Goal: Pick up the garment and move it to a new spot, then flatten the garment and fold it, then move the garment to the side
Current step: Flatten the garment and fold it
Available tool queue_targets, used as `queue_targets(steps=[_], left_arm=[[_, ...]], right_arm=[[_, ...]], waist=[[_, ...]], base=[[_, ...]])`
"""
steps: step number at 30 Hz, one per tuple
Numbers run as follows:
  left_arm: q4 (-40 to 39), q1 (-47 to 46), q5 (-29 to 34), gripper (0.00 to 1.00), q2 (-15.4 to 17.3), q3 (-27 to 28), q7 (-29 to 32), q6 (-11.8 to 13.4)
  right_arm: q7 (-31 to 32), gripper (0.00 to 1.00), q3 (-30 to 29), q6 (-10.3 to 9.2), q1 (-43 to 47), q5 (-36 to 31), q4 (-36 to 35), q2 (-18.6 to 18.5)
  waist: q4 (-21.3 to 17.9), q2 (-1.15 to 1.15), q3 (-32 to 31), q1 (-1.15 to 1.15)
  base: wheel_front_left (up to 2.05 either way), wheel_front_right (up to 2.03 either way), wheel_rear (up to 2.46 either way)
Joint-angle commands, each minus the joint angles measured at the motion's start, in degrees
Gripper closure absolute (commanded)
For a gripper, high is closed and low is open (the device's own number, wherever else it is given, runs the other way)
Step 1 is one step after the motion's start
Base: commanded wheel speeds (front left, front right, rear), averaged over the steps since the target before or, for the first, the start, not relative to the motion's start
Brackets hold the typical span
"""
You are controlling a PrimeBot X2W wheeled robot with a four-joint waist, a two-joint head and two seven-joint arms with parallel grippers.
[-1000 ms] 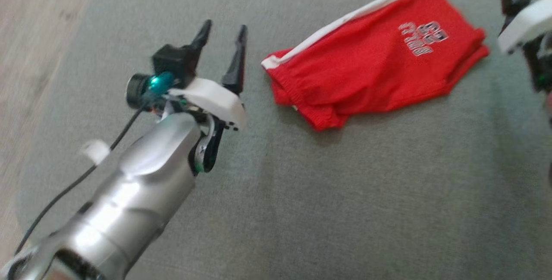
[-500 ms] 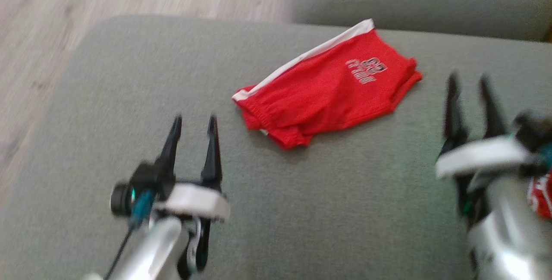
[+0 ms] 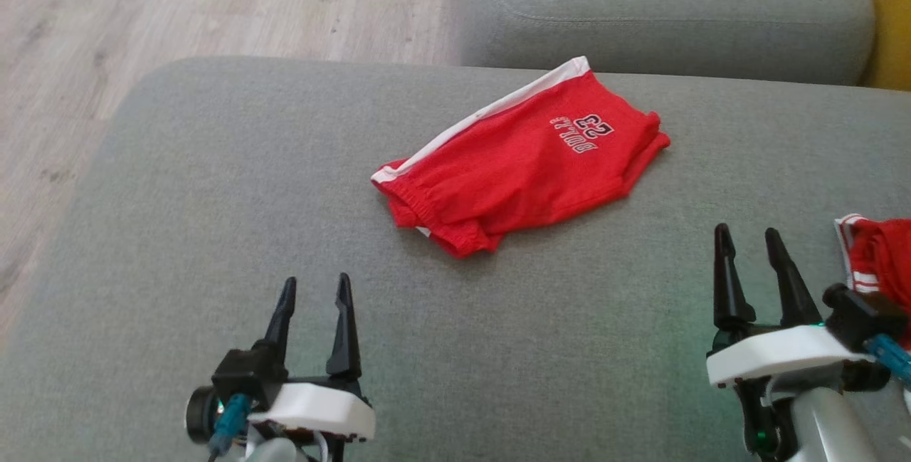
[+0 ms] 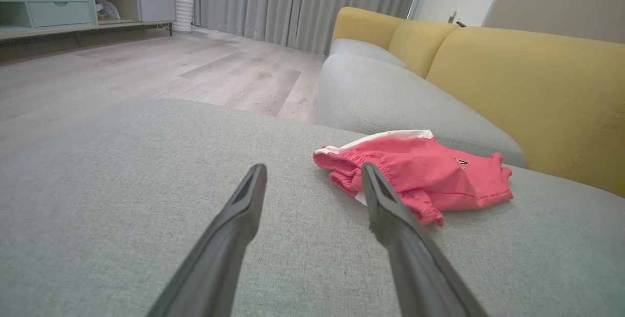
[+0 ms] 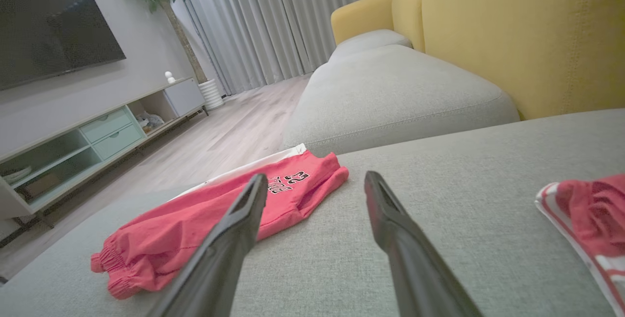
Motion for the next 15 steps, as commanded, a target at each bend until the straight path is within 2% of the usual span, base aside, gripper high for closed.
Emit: queue_targets(steps=[1, 6, 10, 15], left_arm=[[-1.17, -2.55, 0.90, 0.00, -0.45, 2.46, -0.37, -0.56], [-0.76, -3.95, 2.79, 0.00, -2.19, 3.81, -0.37, -2.21], [-0.78, -5.82, 4.08, 0.00, -3.18, 4.12, -0.37, -3.11], [-0.49, -8.87, 4.77, 0.00, -3.82, 2.77, -0.37, -3.95]], right_arm=[[0.19, 0.00, 0.93, -0.04, -0.94, -0.25, -2.63, 0.05], [2.91, 0.00, -0.22, -0.04, -2.70, -2.13, -4.56, 0.11], [7.17, 0.00, -2.60, -0.04, -8.16, -4.23, -4.53, -0.48], [15.59, 0.00, -7.11, -0.04, -19.94, -6.19, 1.59, -3.71]], waist=[[0.56, 0.00, 0.46, 0.00], [2.15, 0.00, 3.23, 0.00], [4.18, 0.00, 7.50, 0.00], [8.09, 0.00, 13.15, 0.00]], base=[[0.00, 0.00, 0.00], [0.00, 0.00, 0.00], [0.00, 0.00, 0.00], [0.00, 0.00, 0.00]])
